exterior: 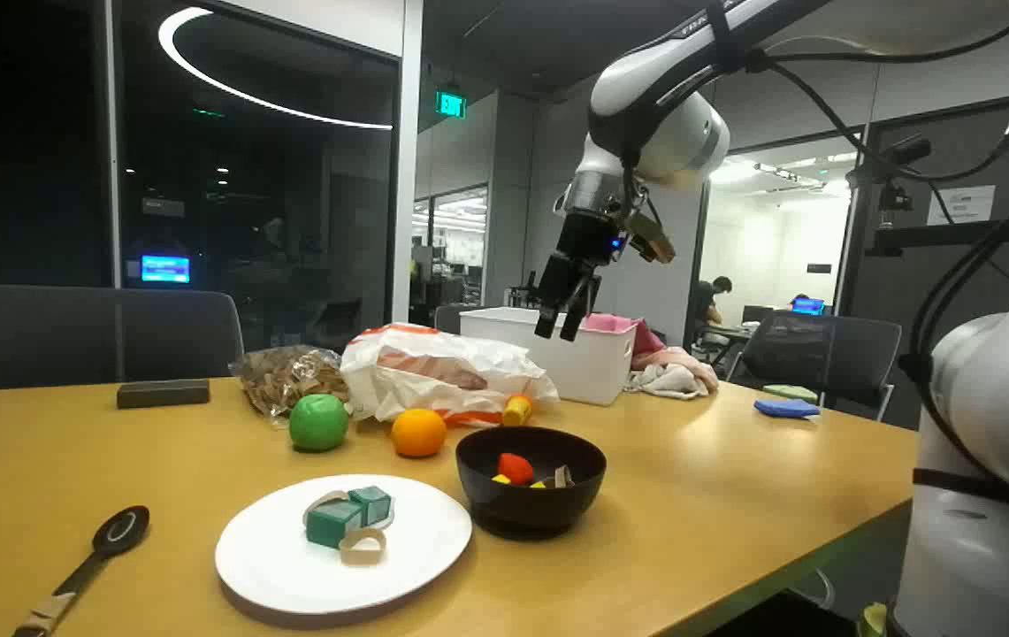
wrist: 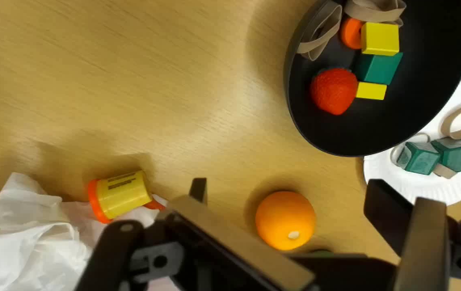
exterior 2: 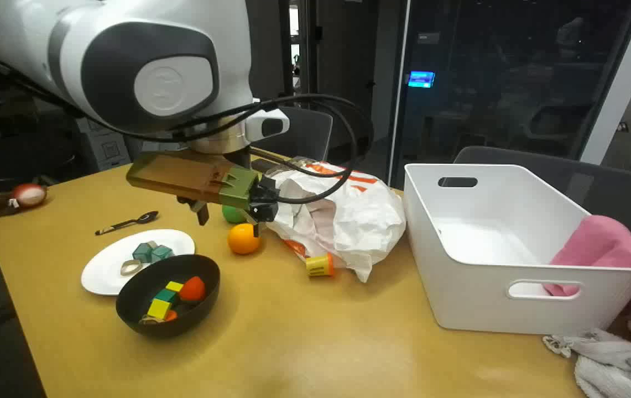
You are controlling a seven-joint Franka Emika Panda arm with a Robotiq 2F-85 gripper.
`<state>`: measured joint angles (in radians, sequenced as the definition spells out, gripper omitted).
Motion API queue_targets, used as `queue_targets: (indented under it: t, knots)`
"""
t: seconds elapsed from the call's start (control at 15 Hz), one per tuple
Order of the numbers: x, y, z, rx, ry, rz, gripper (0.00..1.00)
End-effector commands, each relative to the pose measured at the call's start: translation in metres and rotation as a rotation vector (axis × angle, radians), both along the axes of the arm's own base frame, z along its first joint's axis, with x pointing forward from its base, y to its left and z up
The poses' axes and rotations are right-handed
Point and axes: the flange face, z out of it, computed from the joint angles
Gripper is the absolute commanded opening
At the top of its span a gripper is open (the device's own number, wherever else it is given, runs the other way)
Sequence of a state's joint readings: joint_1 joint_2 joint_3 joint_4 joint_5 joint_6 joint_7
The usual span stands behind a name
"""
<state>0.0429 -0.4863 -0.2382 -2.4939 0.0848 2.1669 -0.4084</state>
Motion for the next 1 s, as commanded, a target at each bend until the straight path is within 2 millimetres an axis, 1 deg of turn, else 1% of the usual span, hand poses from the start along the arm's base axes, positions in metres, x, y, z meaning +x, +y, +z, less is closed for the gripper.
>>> queue_targets:
  t: [0.0,0.2,0.53,0.67,0.93]
  knots:
    - [0.001,0.0,0.002,-0.001,-0.003,0.0,1.0]
    - [0.002,-0.001,0.008,-0.002,-0.015,-0.002,1.0]
    - [0.003,0.001,0.008,-0.007,-0.016,0.0,1.0]
    - [0.005,0.011,0.004,-0.01,-0.008,0.021,1.0]
    - [0.005,0.042,-0.006,-0.033,0.02,0.086,1.0]
